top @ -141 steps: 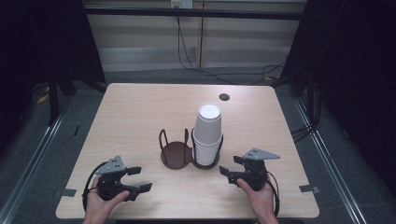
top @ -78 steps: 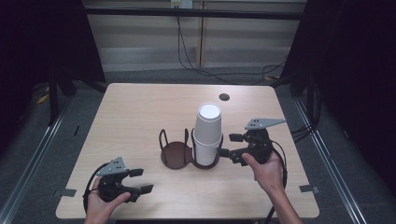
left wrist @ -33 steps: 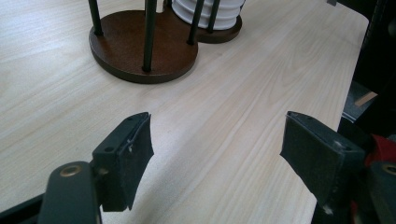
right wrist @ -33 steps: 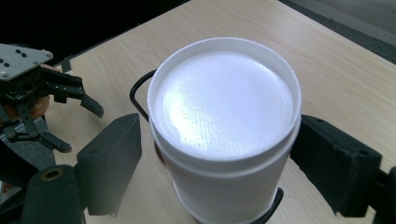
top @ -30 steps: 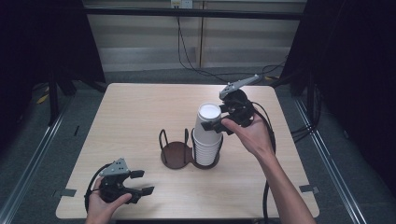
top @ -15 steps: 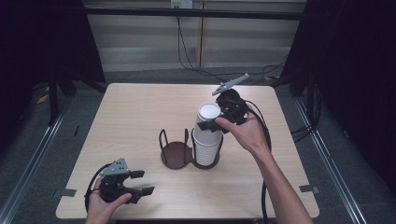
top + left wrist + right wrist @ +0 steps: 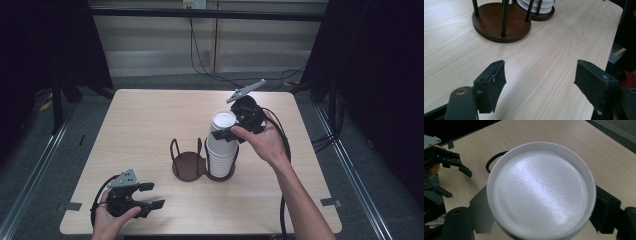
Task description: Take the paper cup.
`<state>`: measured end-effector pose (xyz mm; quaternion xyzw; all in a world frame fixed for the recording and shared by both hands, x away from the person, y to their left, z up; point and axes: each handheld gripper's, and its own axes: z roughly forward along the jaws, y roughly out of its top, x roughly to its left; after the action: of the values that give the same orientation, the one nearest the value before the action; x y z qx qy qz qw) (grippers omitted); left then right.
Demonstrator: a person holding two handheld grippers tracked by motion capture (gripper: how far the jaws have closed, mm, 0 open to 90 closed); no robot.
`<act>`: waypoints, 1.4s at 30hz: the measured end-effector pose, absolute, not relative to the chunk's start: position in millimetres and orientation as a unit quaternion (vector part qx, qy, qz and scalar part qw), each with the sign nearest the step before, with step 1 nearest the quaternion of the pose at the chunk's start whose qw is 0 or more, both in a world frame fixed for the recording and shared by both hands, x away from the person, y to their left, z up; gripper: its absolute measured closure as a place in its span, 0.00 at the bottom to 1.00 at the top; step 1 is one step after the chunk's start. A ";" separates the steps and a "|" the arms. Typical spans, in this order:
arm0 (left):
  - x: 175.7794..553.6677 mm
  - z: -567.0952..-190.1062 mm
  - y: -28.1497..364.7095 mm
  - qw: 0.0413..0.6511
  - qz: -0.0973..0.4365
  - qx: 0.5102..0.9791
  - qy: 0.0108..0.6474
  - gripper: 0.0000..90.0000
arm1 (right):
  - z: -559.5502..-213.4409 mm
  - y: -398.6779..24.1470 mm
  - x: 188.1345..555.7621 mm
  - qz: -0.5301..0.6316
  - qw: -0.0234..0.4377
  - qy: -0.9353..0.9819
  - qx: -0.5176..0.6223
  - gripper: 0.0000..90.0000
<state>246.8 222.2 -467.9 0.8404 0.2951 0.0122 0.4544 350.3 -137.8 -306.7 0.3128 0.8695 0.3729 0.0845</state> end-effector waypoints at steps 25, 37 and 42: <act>246.8 -468.3 221.6 0.451 0.008 0.844 0.292 0.27 | -294.6 -140.0 346.1 0.378 0.097 0.867 0.310 0.25; 247.2 -469.2 220.3 0.449 0.005 0.845 0.291 0.27 | -281.8 -147.1 343.8 0.397 0.098 0.858 0.311 0.25; 247.3 -469.4 220.1 0.452 0.004 0.844 0.290 0.27 | -277.3 -150.1 342.4 0.406 0.100 0.852 0.316 0.25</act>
<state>247.3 220.1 -469.4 0.8438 0.2896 0.0040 0.4518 342.4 -150.1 -277.3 0.3159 0.8517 0.4060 0.0997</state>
